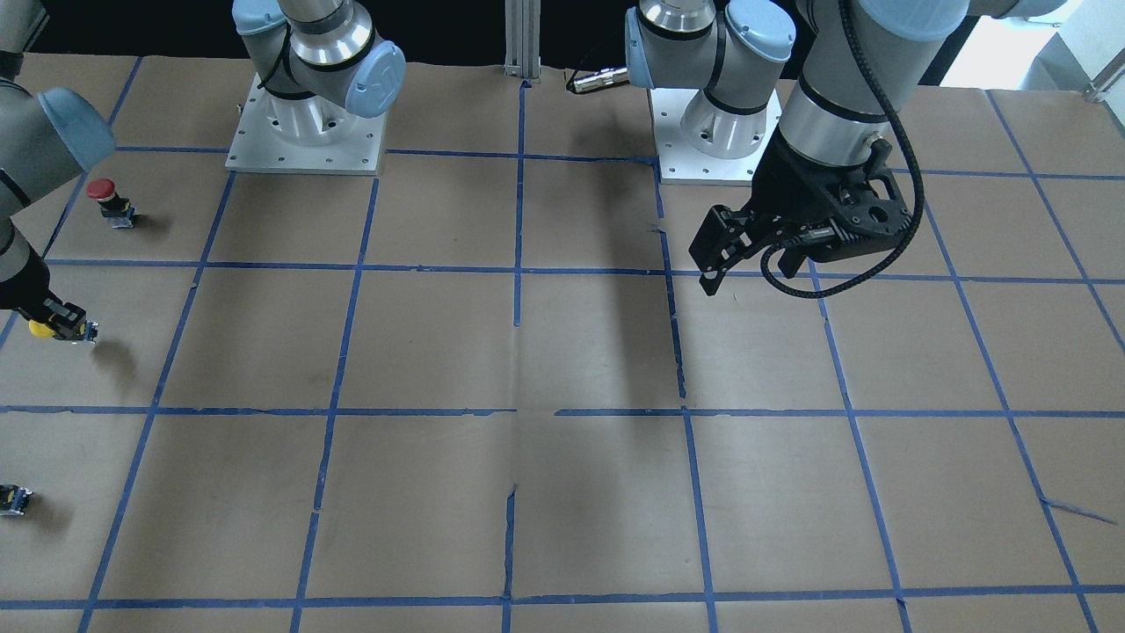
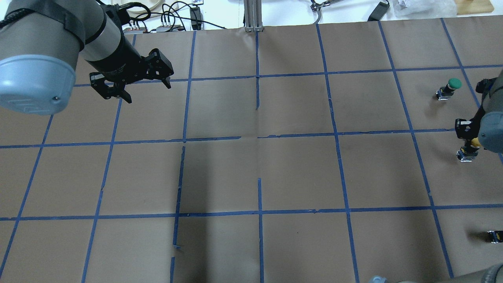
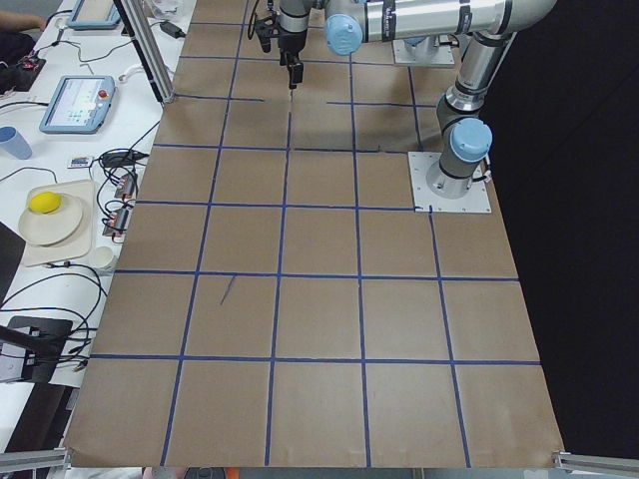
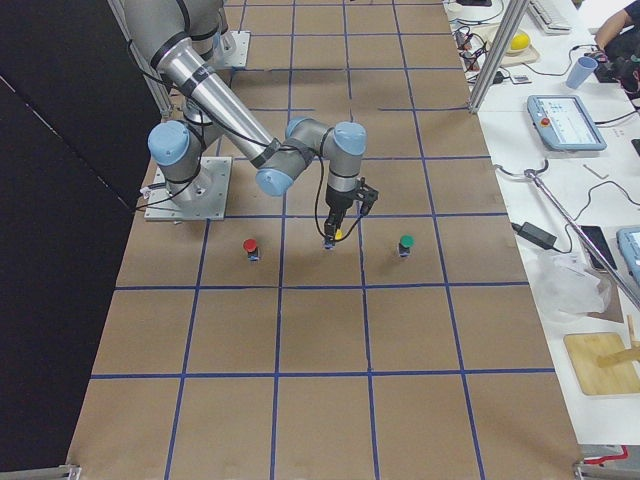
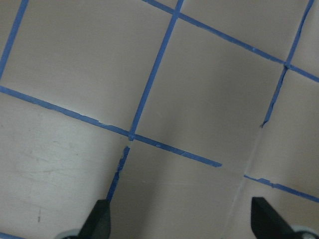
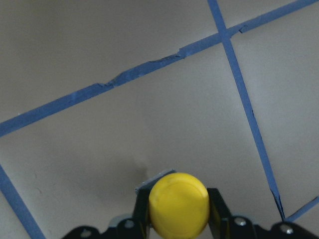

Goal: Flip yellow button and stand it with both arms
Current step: 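Open the right gripper to release the upright button while the left arm returns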

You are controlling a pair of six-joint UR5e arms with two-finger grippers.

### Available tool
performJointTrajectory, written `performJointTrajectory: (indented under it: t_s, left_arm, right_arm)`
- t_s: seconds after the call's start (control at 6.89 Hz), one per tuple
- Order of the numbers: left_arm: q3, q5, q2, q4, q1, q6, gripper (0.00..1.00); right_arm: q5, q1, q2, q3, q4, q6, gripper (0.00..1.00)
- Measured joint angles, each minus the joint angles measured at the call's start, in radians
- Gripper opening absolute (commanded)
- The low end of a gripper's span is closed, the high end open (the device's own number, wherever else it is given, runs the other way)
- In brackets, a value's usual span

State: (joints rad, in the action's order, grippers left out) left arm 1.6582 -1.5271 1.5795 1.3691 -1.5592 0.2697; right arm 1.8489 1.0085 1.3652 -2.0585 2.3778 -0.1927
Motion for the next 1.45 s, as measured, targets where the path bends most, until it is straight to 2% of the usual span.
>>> performJointTrajectory:
  t_s: [0.29, 0.58, 0.87, 1.02, 1.16, 1.31, 1.45]
  left_arm:
    - [-0.049, -0.022, -0.024, 0.134, 0.0, -0.081, 1.0]
    - [-0.083, -0.026, -0.046, 0.243, 0.01, -0.141, 1.0]
    - [-0.102, -0.037, -0.039, 0.296, 0.018, -0.195, 1.0]
    - [-0.108, -0.039, -0.033, 0.3, 0.018, -0.201, 1.0]
    - [-0.109, -0.041, -0.03, 0.301, 0.018, -0.203, 1.0]
    - [-0.112, -0.044, -0.031, 0.301, 0.019, -0.203, 1.0]
    - [-0.113, -0.047, -0.034, 0.303, 0.018, -0.204, 1.0]
  right_arm:
    - [-0.012, -0.009, 0.046, -0.066, 0.08, -0.052, 0.02]
    - [-0.021, -0.028, 0.052, -0.083, 0.106, -0.073, 0.01]
    - [-0.023, -0.041, 0.041, -0.094, 0.143, -0.079, 0.04]
    - [-0.023, -0.046, 0.035, -0.102, 0.158, -0.08, 0.17]
    - [-0.022, -0.048, 0.029, -0.105, 0.166, -0.084, 0.36]
    - [-0.021, -0.049, 0.025, -0.105, 0.176, -0.091, 0.66]
    - [-0.02, -0.05, 0.023, -0.105, 0.19, -0.097, 0.78]
